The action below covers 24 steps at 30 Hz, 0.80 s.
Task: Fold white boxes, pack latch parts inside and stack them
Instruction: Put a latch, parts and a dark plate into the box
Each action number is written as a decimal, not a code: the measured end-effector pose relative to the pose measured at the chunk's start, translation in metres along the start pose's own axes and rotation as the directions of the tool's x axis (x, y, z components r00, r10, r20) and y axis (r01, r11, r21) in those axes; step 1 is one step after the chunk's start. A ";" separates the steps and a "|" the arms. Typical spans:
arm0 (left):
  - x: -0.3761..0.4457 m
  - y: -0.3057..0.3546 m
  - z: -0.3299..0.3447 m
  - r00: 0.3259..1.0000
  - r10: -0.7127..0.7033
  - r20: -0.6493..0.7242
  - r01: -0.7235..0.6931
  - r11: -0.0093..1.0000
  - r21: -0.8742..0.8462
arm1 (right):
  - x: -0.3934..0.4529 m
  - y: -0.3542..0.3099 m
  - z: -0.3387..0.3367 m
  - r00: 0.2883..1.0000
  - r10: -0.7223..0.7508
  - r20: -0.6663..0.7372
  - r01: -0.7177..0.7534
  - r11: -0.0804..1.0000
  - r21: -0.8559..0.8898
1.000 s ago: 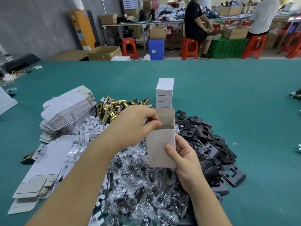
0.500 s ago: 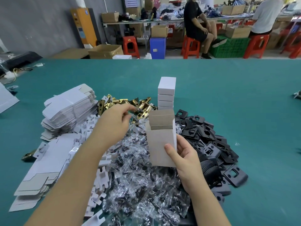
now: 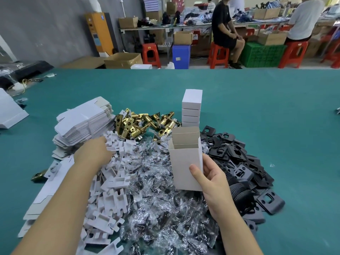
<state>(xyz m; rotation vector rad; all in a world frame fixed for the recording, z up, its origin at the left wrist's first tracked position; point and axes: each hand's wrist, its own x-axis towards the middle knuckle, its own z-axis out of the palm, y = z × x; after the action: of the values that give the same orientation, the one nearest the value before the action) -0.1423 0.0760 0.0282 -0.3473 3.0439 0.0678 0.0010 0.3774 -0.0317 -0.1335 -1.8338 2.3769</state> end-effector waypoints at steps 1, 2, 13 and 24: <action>0.000 -0.001 0.001 1.000 -0.006 0.002 0.006 1.000 -0.015 | 0.000 0.000 0.000 1.000 0.000 0.002 0.000 1.000 0.001; -0.001 -0.001 0.002 1.000 -0.011 -0.003 0.011 0.999 -0.030 | 0.000 0.000 0.000 1.000 -0.001 0.003 0.001 1.000 0.001; -0.016 0.010 -0.018 0.989 0.078 -0.128 -0.117 0.937 -0.331 | -0.001 0.001 0.000 1.000 -0.003 0.020 0.003 0.999 -0.032; -0.094 0.069 -0.042 0.896 0.365 -0.252 -0.298 0.076 -0.951 | 0.000 0.001 0.000 1.000 -0.018 0.019 0.018 0.999 -0.034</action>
<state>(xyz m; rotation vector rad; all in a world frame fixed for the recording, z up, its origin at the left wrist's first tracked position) -0.0698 0.1617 0.0806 0.3748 2.3534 2.1179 0.0014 0.3767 -0.0325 -0.0985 -1.8765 2.3432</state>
